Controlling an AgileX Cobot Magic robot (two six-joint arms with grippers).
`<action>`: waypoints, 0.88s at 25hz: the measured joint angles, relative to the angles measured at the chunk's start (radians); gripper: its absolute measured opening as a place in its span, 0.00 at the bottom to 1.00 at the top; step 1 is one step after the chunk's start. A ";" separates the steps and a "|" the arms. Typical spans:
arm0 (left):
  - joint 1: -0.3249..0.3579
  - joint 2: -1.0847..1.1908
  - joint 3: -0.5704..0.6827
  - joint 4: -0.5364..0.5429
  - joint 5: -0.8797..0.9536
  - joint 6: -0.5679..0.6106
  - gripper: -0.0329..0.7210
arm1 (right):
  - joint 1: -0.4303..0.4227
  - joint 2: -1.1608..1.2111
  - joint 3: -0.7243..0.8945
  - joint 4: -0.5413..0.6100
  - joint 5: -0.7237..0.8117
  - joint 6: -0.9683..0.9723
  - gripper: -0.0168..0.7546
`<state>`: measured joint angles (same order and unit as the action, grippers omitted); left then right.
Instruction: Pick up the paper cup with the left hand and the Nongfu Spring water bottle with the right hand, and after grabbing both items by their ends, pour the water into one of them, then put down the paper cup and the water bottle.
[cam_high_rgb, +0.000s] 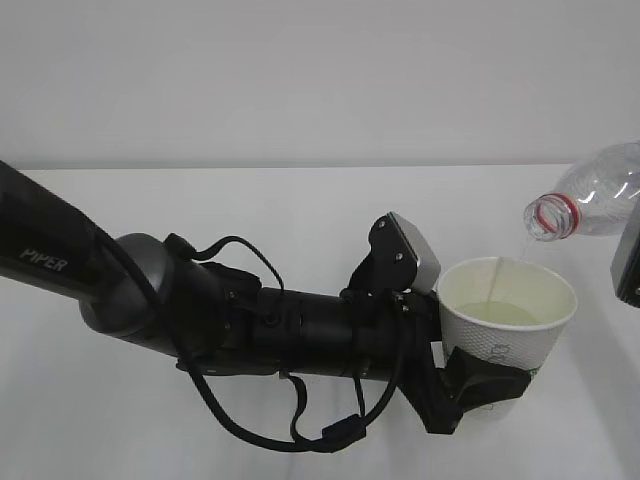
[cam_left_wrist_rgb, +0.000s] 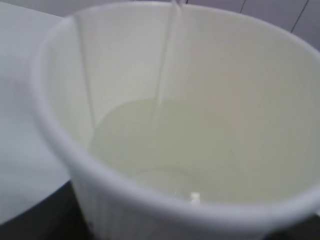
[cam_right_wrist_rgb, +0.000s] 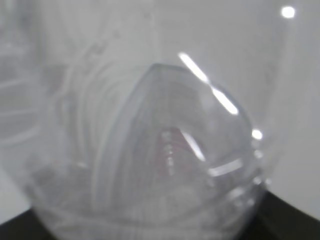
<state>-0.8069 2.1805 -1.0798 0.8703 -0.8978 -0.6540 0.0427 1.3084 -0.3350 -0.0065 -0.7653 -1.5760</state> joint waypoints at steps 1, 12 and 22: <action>0.000 0.000 0.000 0.000 0.000 0.000 0.72 | 0.000 0.000 0.000 0.000 -0.002 0.000 0.62; 0.000 0.000 0.000 0.000 0.000 0.000 0.72 | 0.000 0.000 0.000 0.000 -0.002 0.000 0.62; 0.000 0.000 0.000 0.000 0.002 0.000 0.72 | 0.000 0.000 0.000 0.000 -0.002 -0.003 0.62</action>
<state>-0.8069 2.1805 -1.0798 0.8703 -0.8956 -0.6540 0.0427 1.3084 -0.3350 -0.0065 -0.7672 -1.5792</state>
